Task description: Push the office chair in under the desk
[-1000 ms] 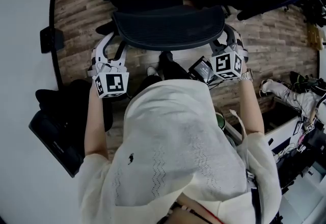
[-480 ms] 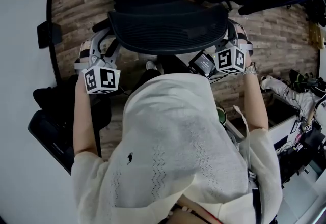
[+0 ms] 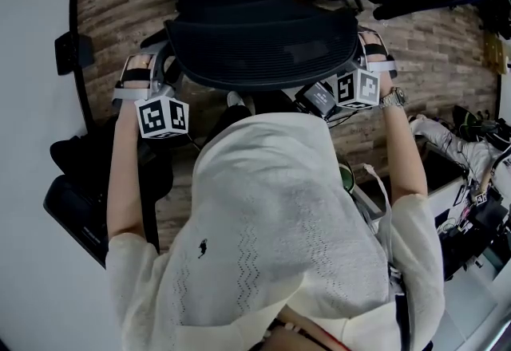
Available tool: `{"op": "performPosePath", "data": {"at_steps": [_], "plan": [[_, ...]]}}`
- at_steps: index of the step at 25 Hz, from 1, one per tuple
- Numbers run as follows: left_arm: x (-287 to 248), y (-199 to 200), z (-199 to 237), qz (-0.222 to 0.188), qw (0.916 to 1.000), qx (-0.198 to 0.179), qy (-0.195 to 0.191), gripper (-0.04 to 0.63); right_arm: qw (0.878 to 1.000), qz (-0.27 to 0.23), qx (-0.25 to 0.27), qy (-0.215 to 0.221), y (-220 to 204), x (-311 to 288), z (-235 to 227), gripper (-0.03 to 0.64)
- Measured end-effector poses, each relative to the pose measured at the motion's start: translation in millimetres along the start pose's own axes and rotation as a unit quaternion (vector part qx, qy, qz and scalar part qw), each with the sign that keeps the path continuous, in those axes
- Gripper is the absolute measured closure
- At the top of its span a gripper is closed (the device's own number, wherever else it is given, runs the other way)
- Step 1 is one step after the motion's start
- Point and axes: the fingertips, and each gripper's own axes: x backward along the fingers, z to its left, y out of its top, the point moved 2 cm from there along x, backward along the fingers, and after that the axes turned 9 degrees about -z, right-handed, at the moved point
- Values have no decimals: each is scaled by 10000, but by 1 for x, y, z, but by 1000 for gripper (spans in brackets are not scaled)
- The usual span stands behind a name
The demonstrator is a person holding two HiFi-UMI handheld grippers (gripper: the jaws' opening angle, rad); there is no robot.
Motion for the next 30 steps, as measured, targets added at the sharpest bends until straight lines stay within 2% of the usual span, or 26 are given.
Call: {"op": "performPosePath", "data": {"at_steps": [3,9,15,30], "plan": [[-6,-3,2,204,9997,-150,66,422,10000,24,-87,10,1,-4,-2,430],[-7,-6,1,210,9997,-80,33,422,10000,-26,16,-27,3,-6,0,431],[-9,-4,4,317,9993,5,-193,422,10000,-4,47,38,0,-6,-1,433],[-29,-19,24,379,9992,56,-120,419,9998,40,-151,-105,-3,-29,-17,431]]}}
